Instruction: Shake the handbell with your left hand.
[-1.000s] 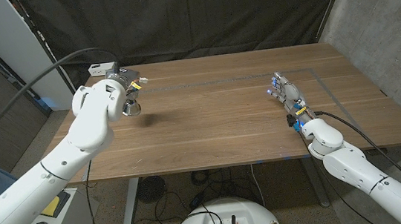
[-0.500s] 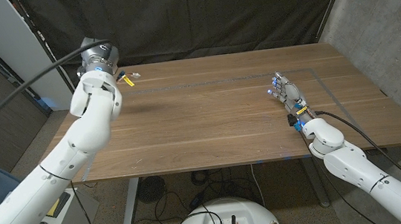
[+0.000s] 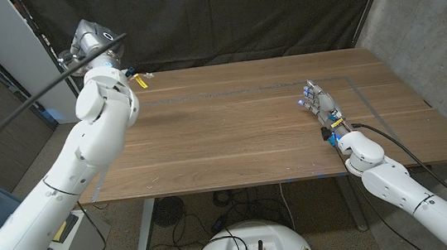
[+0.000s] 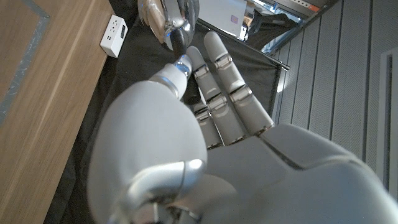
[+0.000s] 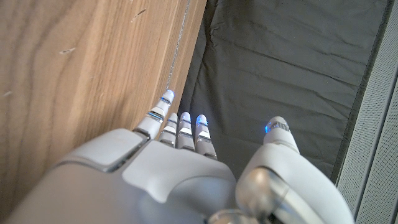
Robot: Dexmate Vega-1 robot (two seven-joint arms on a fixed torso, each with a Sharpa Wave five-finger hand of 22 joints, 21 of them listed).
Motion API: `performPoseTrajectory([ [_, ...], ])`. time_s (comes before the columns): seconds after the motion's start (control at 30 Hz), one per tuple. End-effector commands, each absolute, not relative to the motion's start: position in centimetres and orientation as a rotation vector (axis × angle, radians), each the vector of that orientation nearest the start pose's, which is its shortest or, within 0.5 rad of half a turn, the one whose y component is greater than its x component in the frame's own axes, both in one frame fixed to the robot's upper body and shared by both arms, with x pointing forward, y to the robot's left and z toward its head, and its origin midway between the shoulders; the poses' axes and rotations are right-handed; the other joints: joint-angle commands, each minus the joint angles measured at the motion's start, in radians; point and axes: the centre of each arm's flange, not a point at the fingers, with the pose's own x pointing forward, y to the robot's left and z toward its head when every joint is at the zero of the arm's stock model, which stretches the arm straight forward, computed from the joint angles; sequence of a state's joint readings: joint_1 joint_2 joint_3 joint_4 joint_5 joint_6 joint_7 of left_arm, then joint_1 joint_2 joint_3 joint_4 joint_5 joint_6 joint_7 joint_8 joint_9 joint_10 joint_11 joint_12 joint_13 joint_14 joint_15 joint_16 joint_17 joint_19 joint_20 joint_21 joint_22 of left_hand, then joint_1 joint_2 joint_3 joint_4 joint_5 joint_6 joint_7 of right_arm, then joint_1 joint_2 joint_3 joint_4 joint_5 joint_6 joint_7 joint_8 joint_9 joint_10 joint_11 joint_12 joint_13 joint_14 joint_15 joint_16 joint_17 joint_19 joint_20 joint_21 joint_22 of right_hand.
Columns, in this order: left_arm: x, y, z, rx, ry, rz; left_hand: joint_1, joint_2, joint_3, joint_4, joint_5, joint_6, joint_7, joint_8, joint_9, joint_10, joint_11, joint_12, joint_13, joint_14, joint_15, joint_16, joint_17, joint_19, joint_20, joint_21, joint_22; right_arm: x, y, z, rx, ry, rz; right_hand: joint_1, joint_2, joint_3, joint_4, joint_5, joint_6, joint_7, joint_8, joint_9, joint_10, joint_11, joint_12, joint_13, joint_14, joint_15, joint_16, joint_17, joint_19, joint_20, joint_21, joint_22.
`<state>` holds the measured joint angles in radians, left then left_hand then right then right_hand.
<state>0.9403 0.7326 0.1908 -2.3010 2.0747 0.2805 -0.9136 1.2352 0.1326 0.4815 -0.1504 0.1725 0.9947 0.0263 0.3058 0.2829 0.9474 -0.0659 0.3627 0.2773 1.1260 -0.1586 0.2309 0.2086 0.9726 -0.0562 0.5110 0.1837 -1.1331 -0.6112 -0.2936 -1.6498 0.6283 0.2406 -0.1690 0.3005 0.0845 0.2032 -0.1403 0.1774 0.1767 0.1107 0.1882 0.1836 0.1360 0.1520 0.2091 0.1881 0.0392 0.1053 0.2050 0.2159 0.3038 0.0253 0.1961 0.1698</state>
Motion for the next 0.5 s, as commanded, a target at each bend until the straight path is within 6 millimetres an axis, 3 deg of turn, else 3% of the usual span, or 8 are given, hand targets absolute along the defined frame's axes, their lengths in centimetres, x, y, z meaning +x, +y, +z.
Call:
performPoseTrajectory([
  [0.03,43.4,28.9,15.6,1.963,-0.067,0.657,-0.006,0.008,0.006,0.002,0.008,0.000,-0.005,0.003,0.000,0.045,-0.027,0.012,0.312,0.016,-0.015,0.003,0.004,0.004,-0.005,0.008,0.003,58.0,-29.2,-7.8,0.049,-0.553,0.117,0.008,0.002,0.003,0.005,-0.001,0.005,0.005,-0.001,0.003,0.005,0.003,0.007,0.003,0.005,0.001,0.005,0.004,0.005,0.002,-0.003,0.001],
  [0.33,45.6,29.0,13.5,1.780,-0.208,0.373,-0.001,0.010,0.010,-0.003,0.009,-0.004,0.008,0.003,0.001,0.045,-0.021,0.008,0.318,0.015,-0.012,0.003,0.004,0.004,0.000,0.011,0.002,57.5,-29.2,-7.6,0.046,-0.560,0.110,0.008,0.002,0.002,0.005,-0.001,0.004,0.005,-0.001,0.003,0.005,0.002,0.007,0.003,0.005,0.002,0.005,0.004,0.005,0.001,-0.003,0.001],
  [0.5,48.2,28.2,12.0,1.636,-0.269,0.115,0.003,0.011,0.013,-0.006,0.009,-0.007,0.013,0.004,0.004,0.046,-0.015,0.008,0.322,0.019,-0.006,0.005,0.005,0.005,0.005,0.013,0.002,57.2,-29.1,-7.3,0.040,-0.566,0.106,0.008,0.002,0.002,0.005,-0.001,0.005,0.005,0.000,0.003,0.005,0.002,0.006,0.003,0.005,0.004,0.005,0.004,0.005,0.001,-0.003,0.001],
])
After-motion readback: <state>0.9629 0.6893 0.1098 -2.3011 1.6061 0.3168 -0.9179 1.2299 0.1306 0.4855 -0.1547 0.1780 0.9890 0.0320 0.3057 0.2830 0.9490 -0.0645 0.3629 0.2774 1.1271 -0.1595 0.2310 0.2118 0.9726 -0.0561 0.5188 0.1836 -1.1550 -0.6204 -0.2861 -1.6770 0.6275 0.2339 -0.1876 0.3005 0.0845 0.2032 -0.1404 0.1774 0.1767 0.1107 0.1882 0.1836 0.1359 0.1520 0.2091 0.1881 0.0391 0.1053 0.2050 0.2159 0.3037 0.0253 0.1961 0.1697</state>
